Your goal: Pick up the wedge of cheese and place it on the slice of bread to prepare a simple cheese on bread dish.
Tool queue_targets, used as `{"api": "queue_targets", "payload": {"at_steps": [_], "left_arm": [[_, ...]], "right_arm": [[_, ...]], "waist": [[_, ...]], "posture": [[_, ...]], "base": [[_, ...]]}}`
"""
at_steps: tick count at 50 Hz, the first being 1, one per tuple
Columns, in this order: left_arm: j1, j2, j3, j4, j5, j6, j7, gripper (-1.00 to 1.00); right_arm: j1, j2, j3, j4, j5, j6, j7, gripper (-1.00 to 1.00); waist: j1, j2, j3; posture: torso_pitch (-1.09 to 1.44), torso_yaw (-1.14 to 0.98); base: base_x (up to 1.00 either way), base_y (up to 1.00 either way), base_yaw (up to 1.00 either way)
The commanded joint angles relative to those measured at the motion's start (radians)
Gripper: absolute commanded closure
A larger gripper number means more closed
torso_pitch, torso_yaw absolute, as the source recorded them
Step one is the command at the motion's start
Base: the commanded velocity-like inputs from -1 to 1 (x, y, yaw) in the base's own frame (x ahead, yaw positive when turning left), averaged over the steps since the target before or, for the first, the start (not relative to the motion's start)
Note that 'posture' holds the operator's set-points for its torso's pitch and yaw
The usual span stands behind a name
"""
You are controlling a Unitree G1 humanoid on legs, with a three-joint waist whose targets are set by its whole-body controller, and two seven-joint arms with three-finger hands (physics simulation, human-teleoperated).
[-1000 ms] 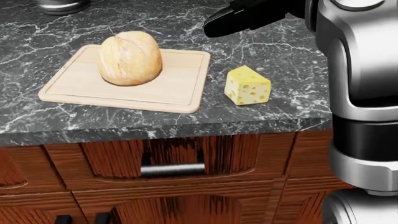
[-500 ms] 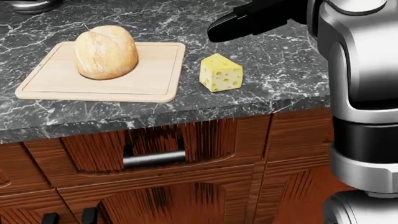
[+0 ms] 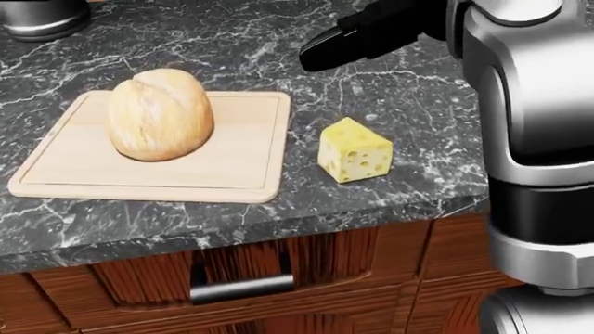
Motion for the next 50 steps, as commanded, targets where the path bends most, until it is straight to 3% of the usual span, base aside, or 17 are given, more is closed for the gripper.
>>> {"api": "queue_targets", "payload": {"at_steps": [1, 8, 10, 11, 12, 13, 20, 23, 25, 26, 28, 33, 38, 39, 43, 48, 50], "left_arm": [[-0.053, 0.007, -0.005, -0.041, -0.002, -0.029, -0.002, -1.0], [-0.057, 0.005, -0.005, -0.04, 0.0, -0.029, -0.002, -1.0], [-0.057, 0.007, -0.004, -0.042, -0.001, -0.027, -0.002, -1.0], [-0.058, 0.009, -0.003, -0.043, -0.001, -0.025, -0.002, -1.0], [-0.058, 0.009, -0.002, -0.044, -0.002, -0.024, -0.002, -1.0], [-0.06, 0.011, -0.001, -0.044, -0.002, -0.023, -0.002, -1.0], [-0.057, 0.013, 0.0, -0.041, -0.005, -0.028, 0.0, -1.0], [-0.055, 0.016, 0.001, -0.042, -0.007, -0.027, 0.0, -1.0], [-0.061, 0.021, 0.003, -0.047, -0.009, -0.019, 0.0, -1.0], [-0.061, 0.022, 0.004, -0.052, -0.01, -0.014, 0.001, -1.0], [-0.061, 0.022, 0.003, -0.056, -0.011, -0.013, 0.002, -1.0], [-0.065, 0.022, 0.003, -0.056, -0.014, -0.012, 0.003, -1.0], [-0.07, 0.025, 0.003, -0.057, -0.015, -0.007, 0.004, -1.0], [-0.072, 0.026, 0.003, -0.057, -0.016, -0.006, 0.004, -1.0], [-0.077, 0.03, 0.003, -0.057, -0.016, -0.002, 0.004, -1.0], [-0.086, 0.035, 0.004, -0.055, -0.015, 0.002, 0.003, -1.0], [-0.085, 0.035, 0.003, -0.057, -0.014, 0.002, 0.003, -1.0]], "right_arm": [[-0.047, -0.021, -0.028, -0.037, -0.012, -0.033, -0.01, -1.0], [-0.048, -0.022, -0.028, -0.036, -0.014, -0.032, -0.01, -1.0], [-0.045, -0.022, -0.032, -0.045, -0.011, -0.035, -0.007, -1.0], [-0.045, -0.022, -0.032, -0.049, -0.01, -0.033, -0.007, -1.0], [-0.044, -0.023, -0.031, -0.049, -0.01, -0.033, -0.007, -1.0], [-0.043, -0.022, -0.029, -0.048, -0.012, -0.035, -0.007, -1.0], [-0.048, -0.028, -0.026, -0.046, -0.015, -0.048, -0.004, -1.0], [-0.045, -0.026, -0.023, -0.047, -0.02, -0.054, 0.0, -1.0], [-0.046, -0.026, -0.023, -0.052, -0.023, -0.049, 0.006, -1.0], [-0.045, -0.024, -0.025, -0.055, -0.021, -0.045, 0.01, -1.0], [-0.044, -0.021, -0.028, -0.056, -0.018, -0.043, 0.012, -1.0], [-0.044, -0.021, -0.03, -0.057, -0.016, -0.04, 0.013, -1.0], [-0.048, -0.021, -0.031, -0.054, -0.024, -0.044, 0.005, -1.0], [-0.048, -0.022, -0.03, -0.055, -0.024, -0.043, 0.005, -1.0], [-0.05, -0.022, -0.028, -0.056, -0.024, -0.042, 0.006, -1.0], [-0.059, -0.021, -0.026, -0.049, -0.024, -0.044, 0.008, -1.0], [-0.06, -0.022, -0.026, -0.047, -0.024, -0.044, 0.009, -1.0]], "waist": [[-0.008, 0.003, -0.035], [0.018, -0.064, -0.039], [0.02, -0.112, -0.038], [0.026, -0.144, -0.061], [0.032, -0.133, -0.026], [0.029, -0.148, -0.007], [0.014, -0.094, 0.004], [0.009, -0.028, -0.026], [0.001, -0.054, -0.028], [0.006, -0.037, -0.061], [0.017, -0.007, -0.065], [0.024, -0.033, -0.059], [-0.009, -0.138, -0.043], [-0.009, -0.101, -0.026], [0.003, -0.098, -0.043], [-0.011, -0.048, -0.039], [-0.012, -0.056, -0.034]], "posture": [[0.0, 0.0], [0.0, 0.0], [0.0, 0.0], [0.0, 0.0], [0.0, 0.0], [0.0, 0.0], [0.0, 0.0], [0.0, 0.0], [0.0, 0.0], [0.0, 0.0], [0.0, 0.0], [0.0, 0.0], [0.0, 0.0], [0.0, 0.0], [0.0, 0.0], [0.0, 0.0], [0.0, 0.0]], "base": [[0.48, 0.0, 0.0], [0.48, 0.0, 0.0], [0.19, 0.0, 0.0], [0.0, 0.0, 0.0], [0.0, 0.0, 0.0], [0.0, 0.0, 0.0], [0.0, 0.0, 0.0], [0.0, 0.0, 0.0], [0.0, 0.0, 0.0], [0.0, 0.0, 0.15], [0.0, 0.0, 0.56], [0.0, 0.0, 0.98], [0.0, 0.0, 0.48], [0.0, 0.0, 0.0], [0.0, 0.0, 0.0], [0.0, 0.0, 0.0], [0.0, 0.0, 0.0]]}}
